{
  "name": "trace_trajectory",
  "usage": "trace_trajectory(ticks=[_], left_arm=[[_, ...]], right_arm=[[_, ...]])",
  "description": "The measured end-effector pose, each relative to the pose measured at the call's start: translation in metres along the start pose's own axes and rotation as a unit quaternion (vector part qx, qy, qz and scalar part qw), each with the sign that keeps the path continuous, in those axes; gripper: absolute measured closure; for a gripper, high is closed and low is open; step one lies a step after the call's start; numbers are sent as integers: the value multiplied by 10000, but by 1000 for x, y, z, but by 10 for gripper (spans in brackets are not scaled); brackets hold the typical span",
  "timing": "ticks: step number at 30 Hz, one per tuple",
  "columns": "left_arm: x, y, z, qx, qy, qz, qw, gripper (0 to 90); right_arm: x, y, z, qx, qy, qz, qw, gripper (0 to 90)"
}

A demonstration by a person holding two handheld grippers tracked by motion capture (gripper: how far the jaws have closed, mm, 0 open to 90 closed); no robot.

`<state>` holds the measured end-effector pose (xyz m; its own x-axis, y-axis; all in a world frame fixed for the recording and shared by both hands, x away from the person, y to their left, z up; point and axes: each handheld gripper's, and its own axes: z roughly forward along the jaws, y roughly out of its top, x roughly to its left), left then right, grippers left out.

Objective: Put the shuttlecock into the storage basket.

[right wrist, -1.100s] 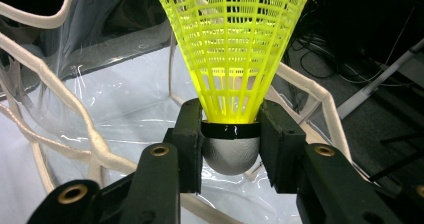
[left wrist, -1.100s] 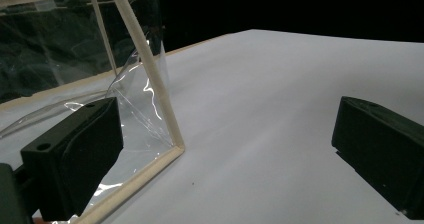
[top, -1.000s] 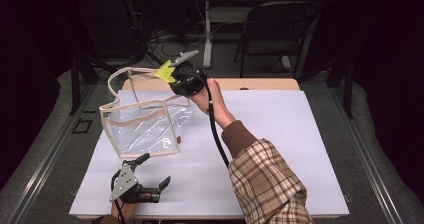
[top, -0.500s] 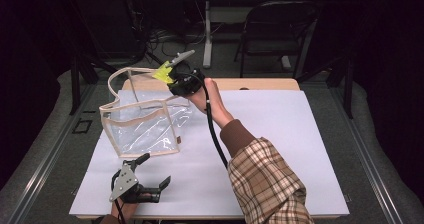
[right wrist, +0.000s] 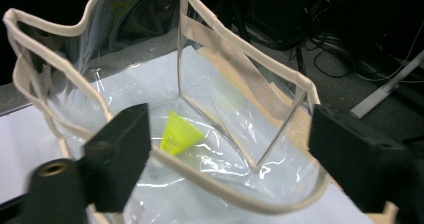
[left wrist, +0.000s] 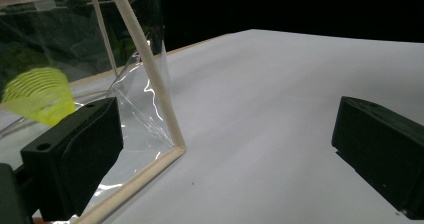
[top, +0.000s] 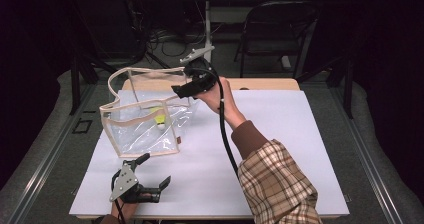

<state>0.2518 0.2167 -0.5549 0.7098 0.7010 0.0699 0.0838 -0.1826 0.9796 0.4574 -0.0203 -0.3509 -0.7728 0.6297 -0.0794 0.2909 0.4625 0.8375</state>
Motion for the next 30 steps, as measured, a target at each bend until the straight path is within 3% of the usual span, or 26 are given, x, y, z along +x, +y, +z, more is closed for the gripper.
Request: trace_trajectory(ticks=[10, 30], left_arm=[[0, 0, 2, 28, 26, 15, 10000, 0], [0, 0, 1, 39, 16, 25, 10000, 0]], right_arm=[[-10, -16, -17, -4, 88, 39, 10000, 35], [-17, -44, -49, -86, -11, 11, 10000, 0]])
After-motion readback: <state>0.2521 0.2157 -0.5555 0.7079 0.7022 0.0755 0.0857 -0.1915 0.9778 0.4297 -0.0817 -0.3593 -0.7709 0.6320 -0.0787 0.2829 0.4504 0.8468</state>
